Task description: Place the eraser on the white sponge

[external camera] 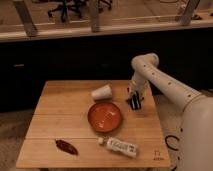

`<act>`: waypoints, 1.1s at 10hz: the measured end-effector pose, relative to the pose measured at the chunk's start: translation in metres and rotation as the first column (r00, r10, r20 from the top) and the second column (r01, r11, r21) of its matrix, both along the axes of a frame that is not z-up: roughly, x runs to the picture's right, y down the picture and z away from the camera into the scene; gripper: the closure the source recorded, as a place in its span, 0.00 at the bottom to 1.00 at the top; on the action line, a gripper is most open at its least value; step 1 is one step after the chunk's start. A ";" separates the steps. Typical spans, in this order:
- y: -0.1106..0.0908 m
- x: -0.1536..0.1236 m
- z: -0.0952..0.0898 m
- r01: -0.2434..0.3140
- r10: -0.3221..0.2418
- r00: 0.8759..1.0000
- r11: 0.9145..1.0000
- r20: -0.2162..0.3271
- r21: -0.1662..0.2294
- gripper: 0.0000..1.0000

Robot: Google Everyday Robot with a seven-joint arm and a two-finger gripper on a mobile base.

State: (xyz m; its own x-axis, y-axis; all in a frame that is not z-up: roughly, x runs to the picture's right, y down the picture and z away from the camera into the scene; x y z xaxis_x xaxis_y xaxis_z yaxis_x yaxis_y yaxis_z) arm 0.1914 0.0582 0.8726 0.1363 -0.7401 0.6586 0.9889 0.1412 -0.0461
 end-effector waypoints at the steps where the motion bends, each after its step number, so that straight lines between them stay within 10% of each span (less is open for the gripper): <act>1: 0.000 0.005 0.001 -0.007 0.007 1.000 1.000 -0.007 -0.004 0.99; 11: 0.012 0.031 0.015 -0.026 0.023 0.999 0.998 -0.040 -0.065 0.99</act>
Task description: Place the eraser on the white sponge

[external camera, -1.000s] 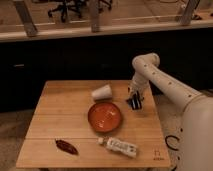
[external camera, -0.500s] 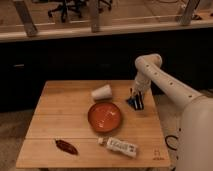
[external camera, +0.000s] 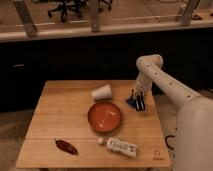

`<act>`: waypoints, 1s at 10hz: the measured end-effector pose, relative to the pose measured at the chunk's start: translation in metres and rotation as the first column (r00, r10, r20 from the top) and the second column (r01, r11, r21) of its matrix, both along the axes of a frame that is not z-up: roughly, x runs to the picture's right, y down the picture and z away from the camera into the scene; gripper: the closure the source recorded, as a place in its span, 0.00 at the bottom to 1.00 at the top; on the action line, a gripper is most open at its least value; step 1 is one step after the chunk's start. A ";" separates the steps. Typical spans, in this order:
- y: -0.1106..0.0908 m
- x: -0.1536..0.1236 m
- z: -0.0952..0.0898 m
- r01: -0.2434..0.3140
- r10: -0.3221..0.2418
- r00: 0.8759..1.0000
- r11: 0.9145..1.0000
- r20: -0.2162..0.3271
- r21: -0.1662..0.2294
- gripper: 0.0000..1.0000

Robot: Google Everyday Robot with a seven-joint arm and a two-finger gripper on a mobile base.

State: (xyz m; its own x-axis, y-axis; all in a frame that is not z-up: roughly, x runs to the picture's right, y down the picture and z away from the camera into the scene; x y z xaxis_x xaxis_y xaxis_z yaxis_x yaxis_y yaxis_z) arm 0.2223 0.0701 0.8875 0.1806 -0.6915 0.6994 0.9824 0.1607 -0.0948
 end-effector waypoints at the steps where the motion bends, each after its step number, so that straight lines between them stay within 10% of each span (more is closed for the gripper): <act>1: 0.001 0.002 0.002 0.000 0.000 1.000 1.000 -0.002 -0.007 0.99; 10: 0.000 -0.011 0.022 0.066 -0.062 0.995 0.996 0.084 -0.053 0.99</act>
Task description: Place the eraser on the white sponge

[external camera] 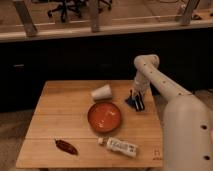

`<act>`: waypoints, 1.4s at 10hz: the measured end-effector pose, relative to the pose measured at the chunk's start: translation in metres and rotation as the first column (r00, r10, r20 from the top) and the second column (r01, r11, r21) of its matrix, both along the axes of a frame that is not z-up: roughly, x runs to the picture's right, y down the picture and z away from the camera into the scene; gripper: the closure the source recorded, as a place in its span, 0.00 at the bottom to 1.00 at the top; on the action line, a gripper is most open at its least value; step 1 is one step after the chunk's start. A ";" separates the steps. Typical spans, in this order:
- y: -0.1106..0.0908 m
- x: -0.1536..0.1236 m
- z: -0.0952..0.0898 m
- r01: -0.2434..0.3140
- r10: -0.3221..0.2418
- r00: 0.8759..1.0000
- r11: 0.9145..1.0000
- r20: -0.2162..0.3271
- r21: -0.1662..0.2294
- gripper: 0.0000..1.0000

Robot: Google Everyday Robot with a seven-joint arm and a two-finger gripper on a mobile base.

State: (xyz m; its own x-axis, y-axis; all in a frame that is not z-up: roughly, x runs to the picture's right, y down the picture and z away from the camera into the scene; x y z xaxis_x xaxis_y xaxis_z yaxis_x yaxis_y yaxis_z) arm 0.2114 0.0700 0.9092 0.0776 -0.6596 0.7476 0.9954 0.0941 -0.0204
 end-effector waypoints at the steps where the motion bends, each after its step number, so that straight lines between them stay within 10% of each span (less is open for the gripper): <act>1: 0.000 0.000 0.002 0.003 -0.003 1.000 1.000 0.004 -0.004 0.99; 6: 0.001 -0.002 0.002 0.004 -0.004 1.000 1.000 0.007 -0.005 0.95; 14: 0.001 -0.002 0.005 0.010 -0.009 1.000 1.000 0.018 -0.030 0.21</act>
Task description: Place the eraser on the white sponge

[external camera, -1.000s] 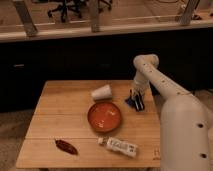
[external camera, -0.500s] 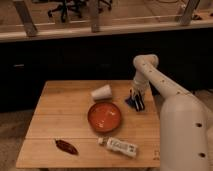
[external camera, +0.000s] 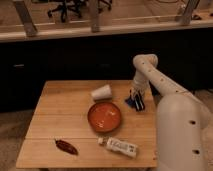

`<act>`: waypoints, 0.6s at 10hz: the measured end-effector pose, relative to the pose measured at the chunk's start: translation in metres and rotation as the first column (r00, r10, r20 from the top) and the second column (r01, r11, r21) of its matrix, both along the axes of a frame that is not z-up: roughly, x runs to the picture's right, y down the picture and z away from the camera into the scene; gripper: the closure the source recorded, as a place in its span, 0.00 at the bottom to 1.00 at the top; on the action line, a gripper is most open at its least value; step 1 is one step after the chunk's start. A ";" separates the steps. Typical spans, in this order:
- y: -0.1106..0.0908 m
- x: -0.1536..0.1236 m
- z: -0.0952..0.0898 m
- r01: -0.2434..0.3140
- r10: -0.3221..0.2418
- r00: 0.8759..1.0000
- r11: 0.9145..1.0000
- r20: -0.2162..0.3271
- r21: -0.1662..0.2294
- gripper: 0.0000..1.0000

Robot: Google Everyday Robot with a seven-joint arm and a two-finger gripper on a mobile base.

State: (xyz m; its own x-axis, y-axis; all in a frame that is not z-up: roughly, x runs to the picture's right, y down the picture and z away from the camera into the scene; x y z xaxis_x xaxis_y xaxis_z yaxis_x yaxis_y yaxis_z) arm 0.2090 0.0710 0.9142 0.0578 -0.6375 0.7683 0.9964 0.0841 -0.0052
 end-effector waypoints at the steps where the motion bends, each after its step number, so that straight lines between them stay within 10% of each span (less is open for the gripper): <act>1: 0.000 0.000 0.000 0.000 0.000 1.000 1.000 0.000 0.000 0.20; 6: 0.000 -0.010 0.002 0.030 -0.030 1.000 0.999 0.009 -0.013 0.20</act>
